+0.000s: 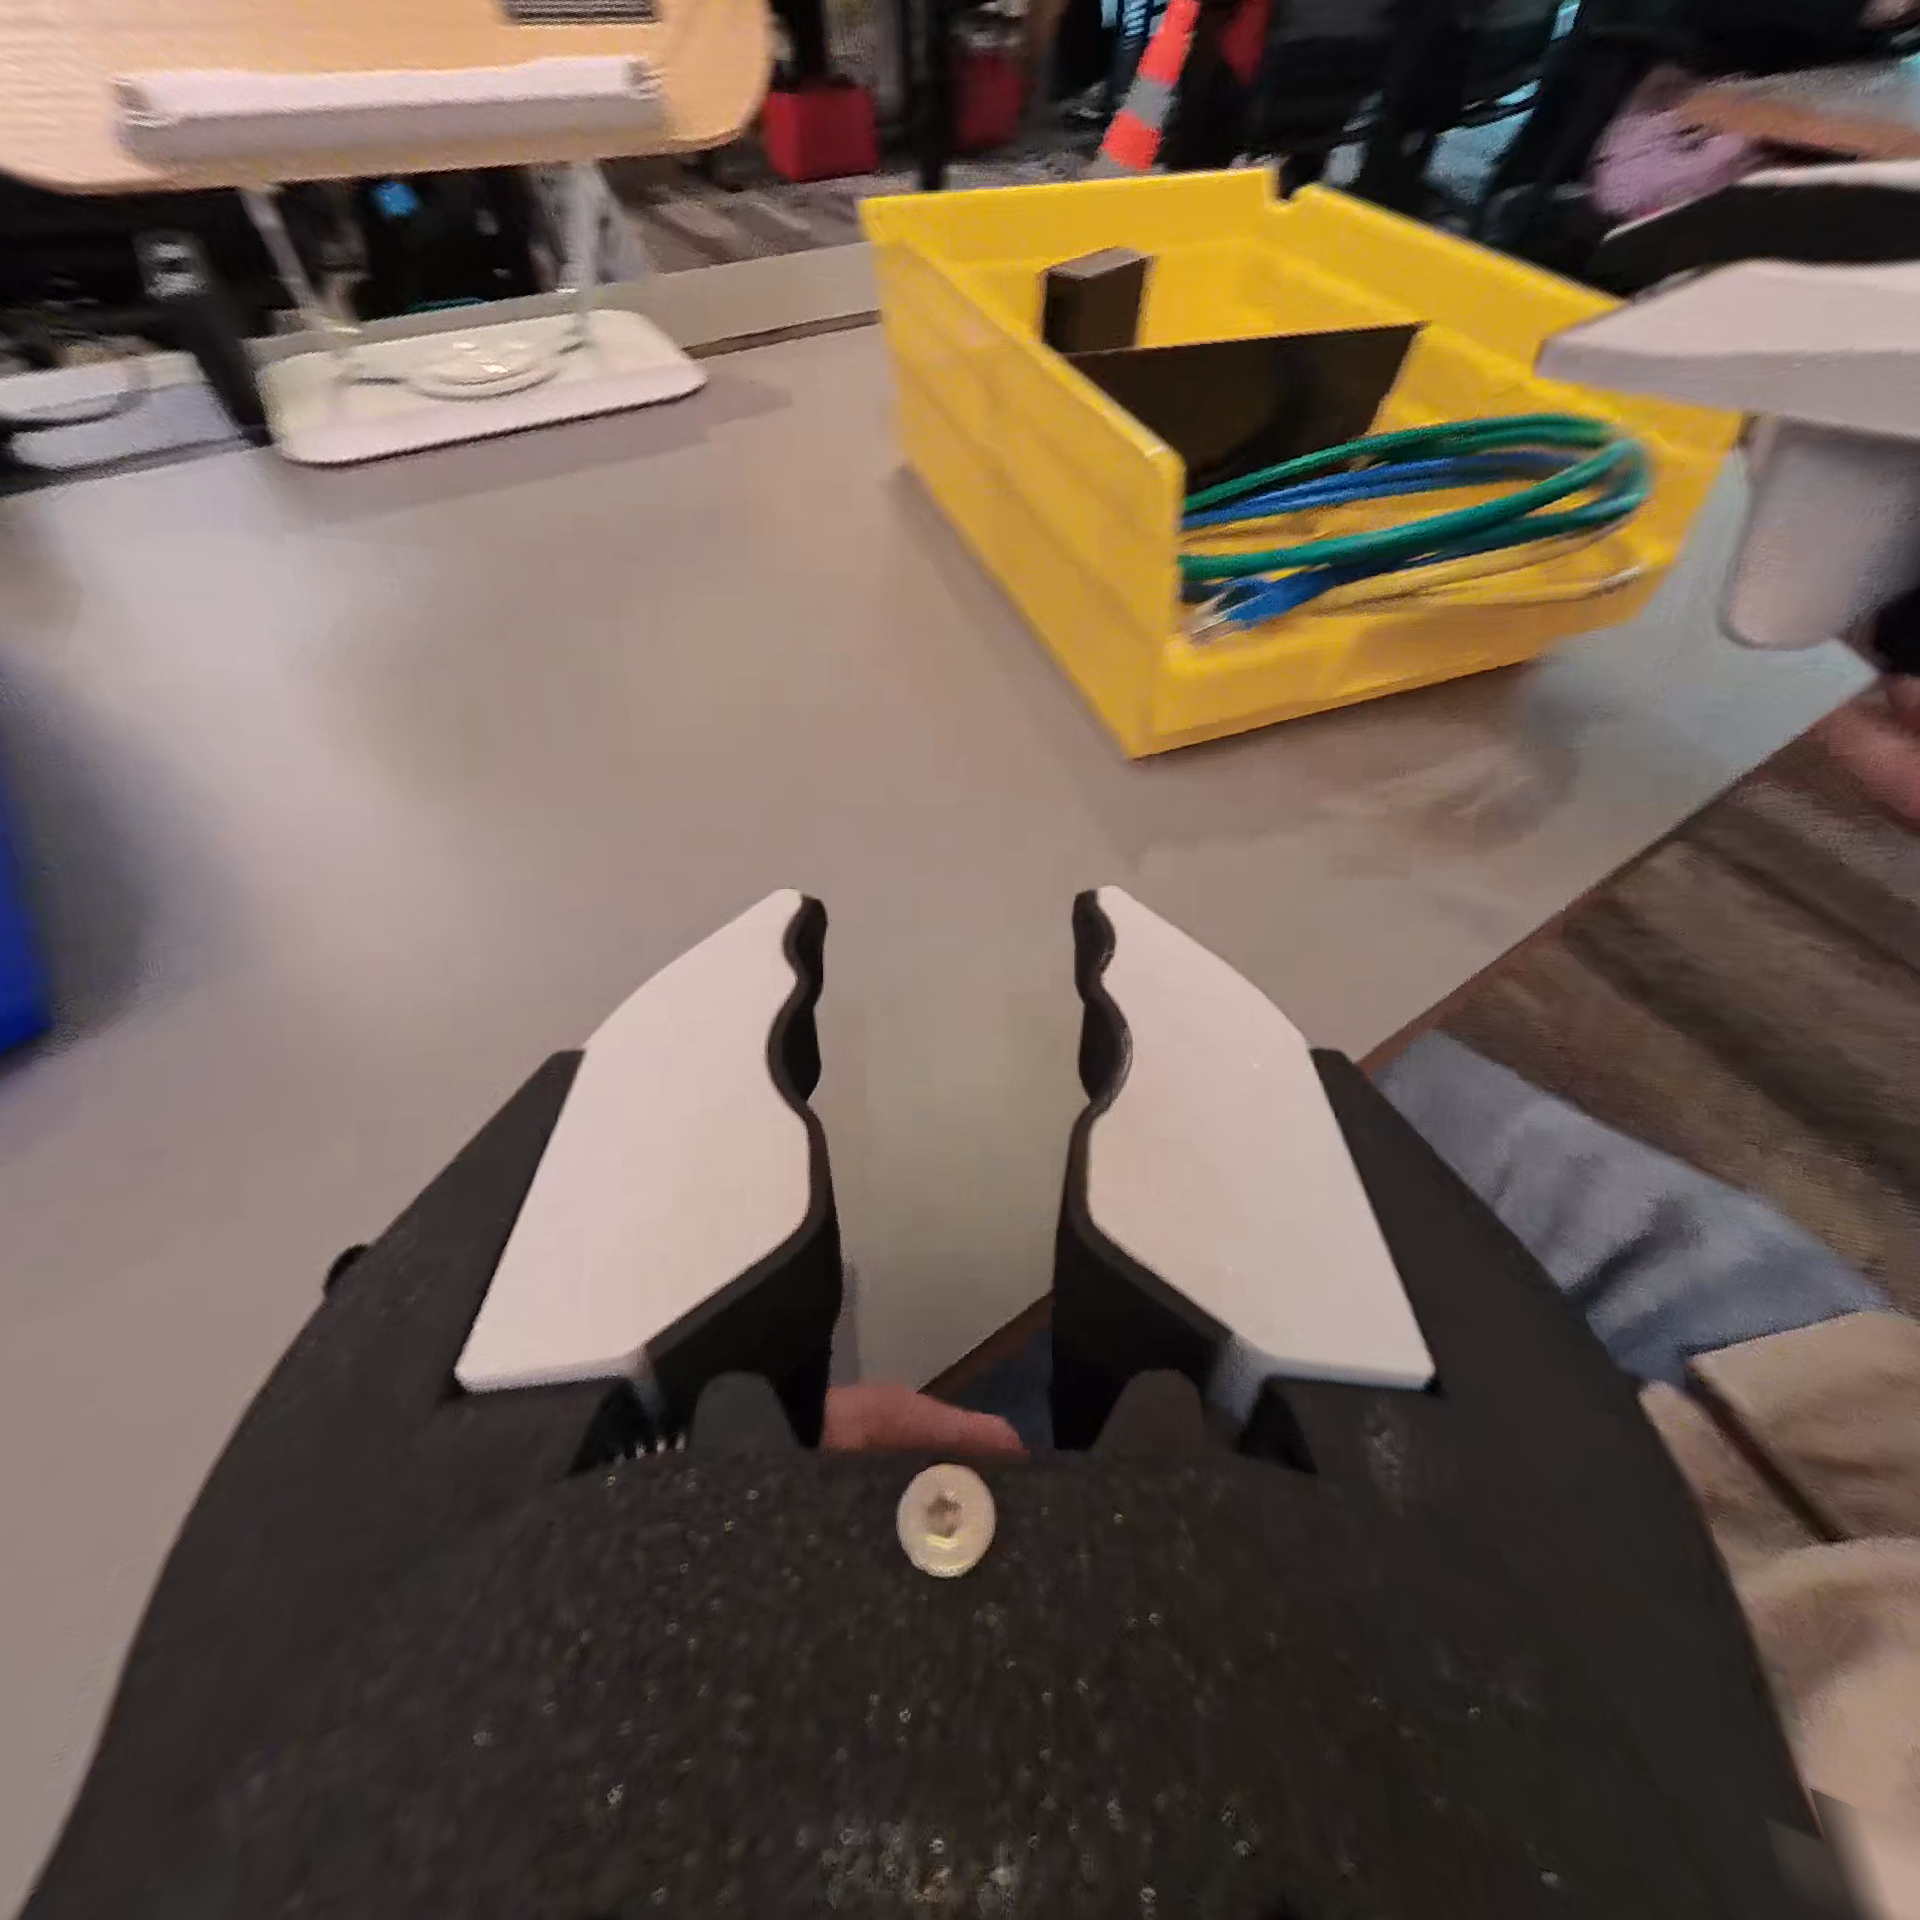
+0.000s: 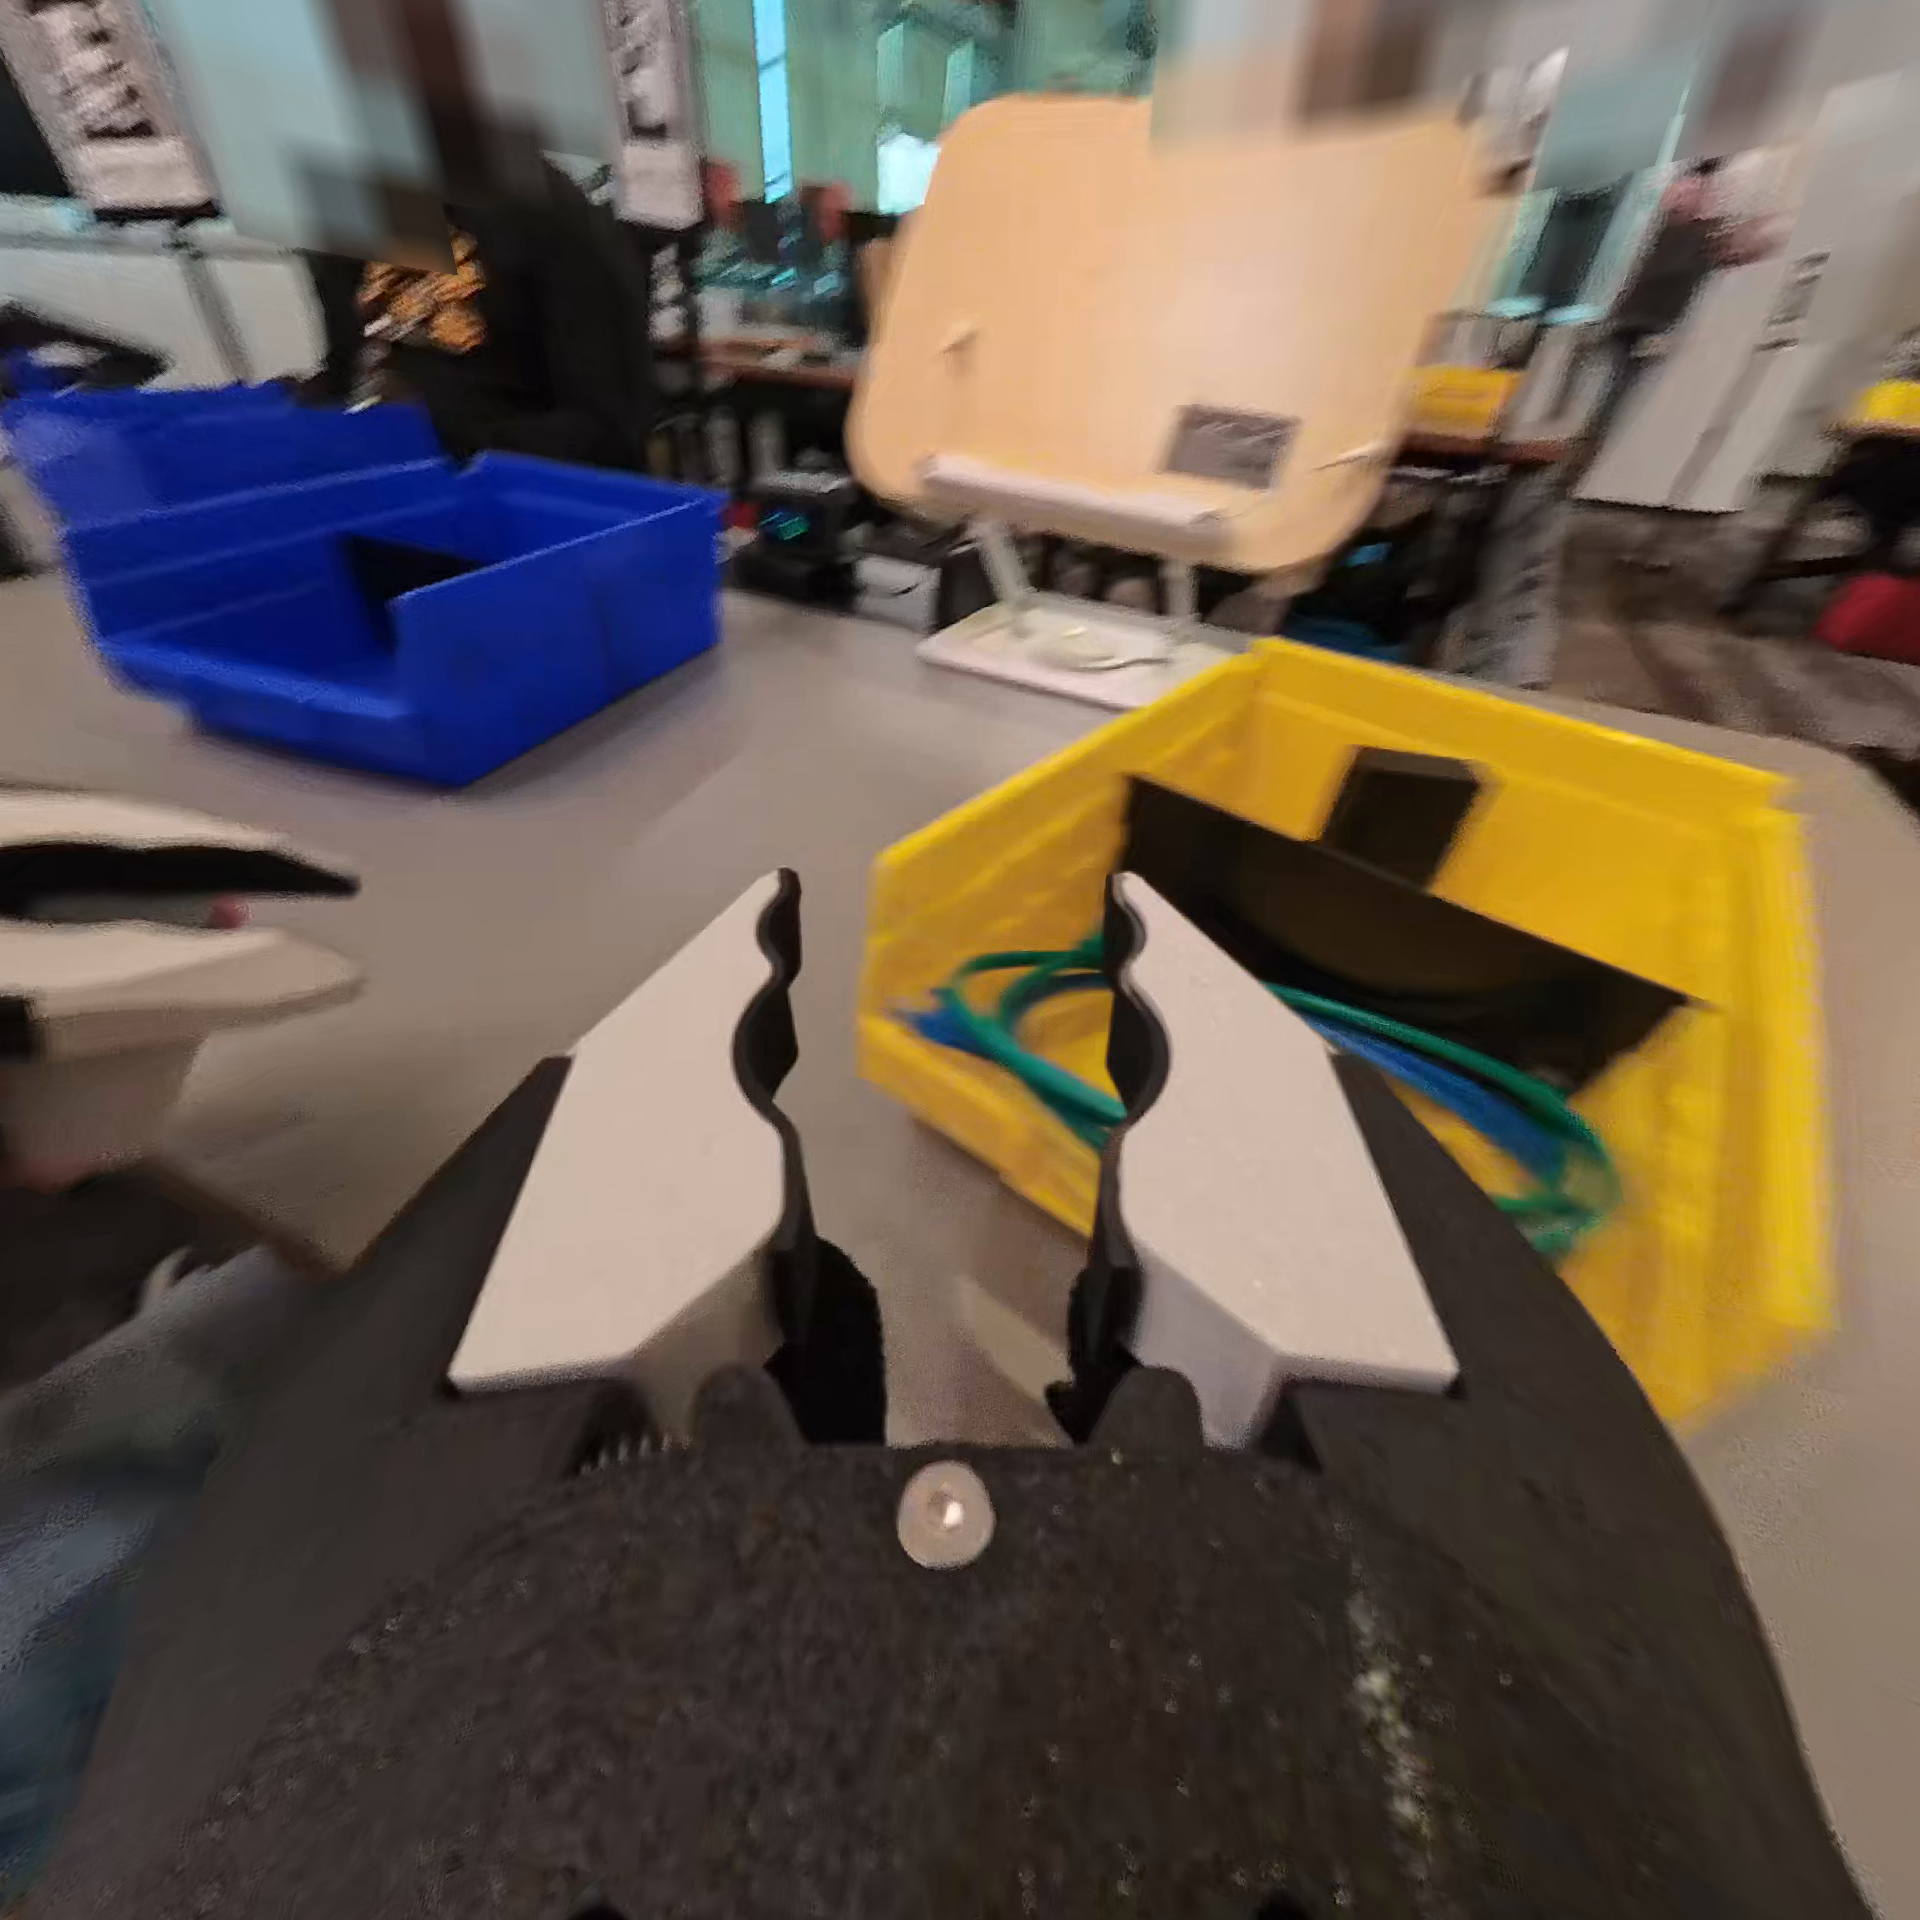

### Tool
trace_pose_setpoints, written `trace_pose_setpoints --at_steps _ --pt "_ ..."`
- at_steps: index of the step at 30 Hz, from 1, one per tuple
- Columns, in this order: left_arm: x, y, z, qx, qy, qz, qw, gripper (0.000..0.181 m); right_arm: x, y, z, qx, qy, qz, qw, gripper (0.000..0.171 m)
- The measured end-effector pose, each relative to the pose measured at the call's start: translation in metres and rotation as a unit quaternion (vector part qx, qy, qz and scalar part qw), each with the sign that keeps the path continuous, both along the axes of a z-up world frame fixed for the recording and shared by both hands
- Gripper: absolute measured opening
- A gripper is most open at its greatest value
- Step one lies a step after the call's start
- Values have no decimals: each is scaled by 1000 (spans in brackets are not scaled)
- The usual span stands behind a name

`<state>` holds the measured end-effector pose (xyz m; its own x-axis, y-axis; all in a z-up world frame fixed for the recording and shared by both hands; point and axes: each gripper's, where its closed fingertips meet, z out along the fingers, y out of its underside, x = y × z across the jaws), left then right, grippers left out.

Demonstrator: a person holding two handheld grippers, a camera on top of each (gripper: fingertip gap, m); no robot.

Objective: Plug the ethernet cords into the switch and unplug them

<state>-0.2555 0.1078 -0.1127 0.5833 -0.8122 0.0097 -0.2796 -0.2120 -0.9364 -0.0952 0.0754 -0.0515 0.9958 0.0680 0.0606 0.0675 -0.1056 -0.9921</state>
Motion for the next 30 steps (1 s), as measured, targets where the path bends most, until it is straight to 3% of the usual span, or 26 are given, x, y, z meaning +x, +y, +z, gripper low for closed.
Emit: trace_pose_setpoints --at_steps 4,6,11,14,16,18,22,26,30 --pt "56 -10 3 -18 -16 -48 999 54 109 -35 -3 15 39 -172 984 57" --pt "84 -2 8 -21 -23 -52 998 54 141 -48 -19 -7 53 -215 975 54" --pt "149 25 6 -65 -22 -44 997 48 145 -42 -57 -78 95 -187 975 36" --pt "167 39 -14 -63 29 -33 997 29 154 -33 -68 -97 83 -218 968 17" --pt "168 49 -18 -53 28 -17 998 23 163 -25 -75 -108 80 -248 959 6" --pt "167 52 -18 -47 31 -18 998 18 166 -21 -78 -105 83 -264 955 5" --pt "152 55 -11 6 40 15 999 6 154 -18 -63 -98 5 -284 954 3" --pt "119 66 0 -3 18 55 998 5 126 2 -42 -49 19 -256 965 3" --pt "64 90 14 25 14 121 992 5 80 39 -43 -46 21 -204 978 4"
